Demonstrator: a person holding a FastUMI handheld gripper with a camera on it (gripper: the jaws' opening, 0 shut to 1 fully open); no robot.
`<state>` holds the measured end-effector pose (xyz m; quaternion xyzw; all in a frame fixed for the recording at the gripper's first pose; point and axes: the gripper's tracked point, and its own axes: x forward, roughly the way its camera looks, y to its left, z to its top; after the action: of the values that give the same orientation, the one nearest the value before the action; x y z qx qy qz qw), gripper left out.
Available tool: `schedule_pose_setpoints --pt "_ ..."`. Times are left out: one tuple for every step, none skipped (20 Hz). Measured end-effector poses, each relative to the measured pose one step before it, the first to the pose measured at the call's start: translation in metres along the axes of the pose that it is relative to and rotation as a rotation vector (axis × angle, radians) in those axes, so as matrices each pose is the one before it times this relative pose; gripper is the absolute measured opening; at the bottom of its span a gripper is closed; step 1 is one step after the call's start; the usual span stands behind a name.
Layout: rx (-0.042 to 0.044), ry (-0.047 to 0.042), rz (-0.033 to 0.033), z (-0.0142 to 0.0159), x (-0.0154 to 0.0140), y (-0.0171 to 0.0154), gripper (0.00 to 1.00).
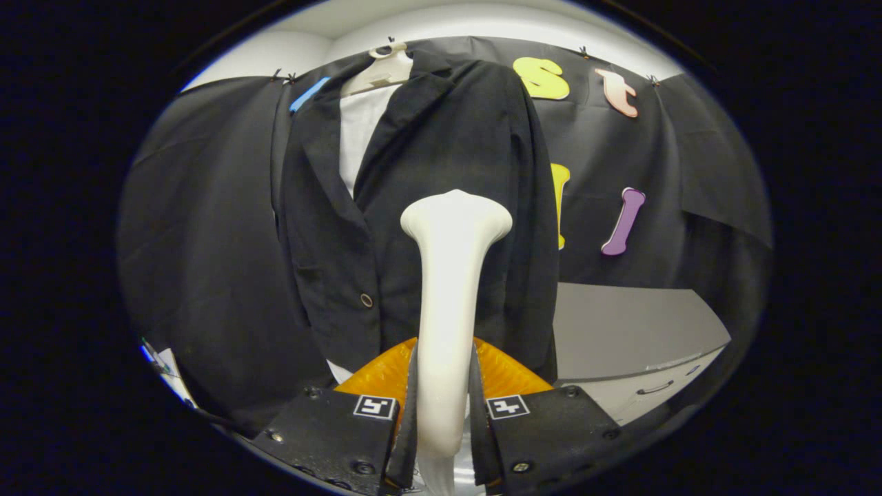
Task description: Iron the clothes twice with a garment steamer, once on the left side and once on the right side.
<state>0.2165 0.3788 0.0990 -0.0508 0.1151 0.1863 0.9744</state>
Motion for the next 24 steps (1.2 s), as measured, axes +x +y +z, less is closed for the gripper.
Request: schedule_pose_setpoints --pt "0.00060 0.01119 -0.00169 -0.00805 0.00176 0.00068 0.35" --pt "-0.00004 0.01178 -0.00072 -0.00726 0.00224 -0.00034 0.35" --pt "0.00193 0.01141 -0.00123 -0.00728 0.00114 0.00007 0.35" --pt "0.00313 0.00959 -0.00200 -0.00647 0.00065 -0.00012 0.35" --pt "0.00149 0.00926 -0.00096 -0.00673 0.00132 0.00006 0.35" --pt "0.00178 0.01081 -0.00091 -0.00660 0.00132 -0.00004 0.35" --pt "0.00197 0.01056 0.00046 -0.00600 0.00113 0.00074 0.35" --pt "0.00198 0.00828 0.00058 -0.00604 0.00152 0.00051 0.35" --pt "0.00025 0.00641 -0.00101 -0.00470 0.00127 0.00008 0.35" --pt "0.00028 0.00699 -0.00278 -0.00402 0.00214 0.00064 0.35" --pt "0.00219 0.00614 -0.00067 -0.00381 0.00190 0.00073 0.35" --pt "0.00102 0.00600 0.00086 -0.00466 0.00081 0.00054 0.35" --pt "-0.00105 0.00646 0.00004 -0.00434 0.00088 0.00096 0.35" --pt "-0.00185 0.00572 -0.00002 -0.00455 0.00114 0.00039 0.35" --pt "-0.00130 0.00732 -0.00081 -0.00298 0.00074 0.00047 0.35" --pt "0.00026 0.00719 -0.00034 -0.00489 0.00137 0.00029 0.35" --pt "0.00013 0.00814 -0.00011 -0.00404 0.00184 -0.00011 0.35" --pt "-0.00047 0.00704 -0.00057 -0.00361 0.00188 0.00063 0.35" --pt "-0.00209 0.00598 -0.00051 -0.00271 0.00160 0.00021 0.35" --pt "-0.00253 0.00522 -0.00014 -0.00384 0.00331 0.00039 0.35" --pt "-0.00288 0.00701 -0.00064 -0.00320 0.00238 0.00012 0.35" --pt "-0.00094 0.00856 -0.00014 -0.00194 0.00317 0.00005 0.35" --pt "-0.00089 0.00930 0.00228 -0.00494 0.00363 0.00074 0.35" --pt "-0.00003 0.01197 0.00095 -0.00475 0.00285 0.00043 0.35"
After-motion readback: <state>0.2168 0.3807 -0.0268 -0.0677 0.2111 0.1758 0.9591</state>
